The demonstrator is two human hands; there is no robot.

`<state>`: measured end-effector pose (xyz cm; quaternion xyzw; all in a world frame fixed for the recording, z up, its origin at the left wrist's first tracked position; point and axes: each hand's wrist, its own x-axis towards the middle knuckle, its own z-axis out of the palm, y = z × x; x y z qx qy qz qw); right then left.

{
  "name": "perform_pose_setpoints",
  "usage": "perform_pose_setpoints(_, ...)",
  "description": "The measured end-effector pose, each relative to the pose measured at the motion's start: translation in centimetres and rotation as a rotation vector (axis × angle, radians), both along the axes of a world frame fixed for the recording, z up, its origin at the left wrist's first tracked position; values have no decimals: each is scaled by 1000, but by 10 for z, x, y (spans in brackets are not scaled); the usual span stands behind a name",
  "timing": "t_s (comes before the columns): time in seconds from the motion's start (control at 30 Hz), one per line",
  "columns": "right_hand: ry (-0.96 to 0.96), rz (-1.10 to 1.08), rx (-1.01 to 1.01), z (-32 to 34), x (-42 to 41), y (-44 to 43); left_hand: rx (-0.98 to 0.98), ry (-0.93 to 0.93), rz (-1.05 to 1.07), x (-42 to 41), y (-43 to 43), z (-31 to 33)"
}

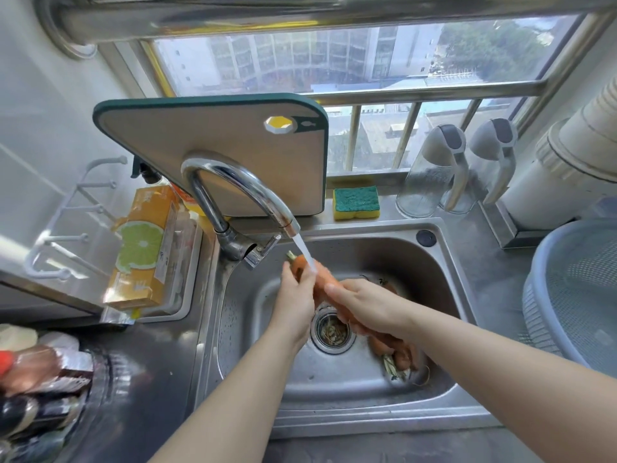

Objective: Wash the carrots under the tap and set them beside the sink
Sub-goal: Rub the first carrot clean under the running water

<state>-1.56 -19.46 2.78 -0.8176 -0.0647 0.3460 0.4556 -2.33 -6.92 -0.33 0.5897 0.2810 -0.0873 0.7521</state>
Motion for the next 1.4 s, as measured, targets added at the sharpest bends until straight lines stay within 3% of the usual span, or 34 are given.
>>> perform_pose_setpoints(0.13,128,-124,53,-2,5,12,32,-105,-146,-9,12,1)
perform_pose_setpoints(0.27,462,-241,204,-2,4,18,7,-136,-243,-15,27,-1)
perform_pose_setpoints(0.33,523,-236,246,-1,2,19,8,-131,-236,-14,30,-1)
perform_pose_setpoints(0.57,196,27,68,11,-6,25,129,1,107,7,17,-4)
perform_pose_setpoints(0.67,-111,263,-208,14,-5,14,98,38,195,15,16,0)
perform_pose_setpoints(0.73,-302,290,-350,14,0,5,62,67,165,14,21,-3)
perform_pose_setpoints(0.8,-334,226,-337,18,9,-6,178,70,-10,9,30,-11)
perform_pose_setpoints(0.97,-211,202,-347,32,32,-18,726,151,-601,-5,41,-9)
perform_pose_setpoints(1.1,-59,191,-389,34,46,-19,1019,-166,-886,-8,42,0)
perform_pose_setpoints(1.2,64,131,-321,27,56,-24,1070,-256,-946,-5,46,-1)
perform_pose_setpoints(1.33,322,-308,131,17,64,-30,1006,-278,-967,-4,49,-4)
perform_pose_setpoints(1.4,321,-494,279,6,61,-27,925,-279,-892,-5,47,-5)
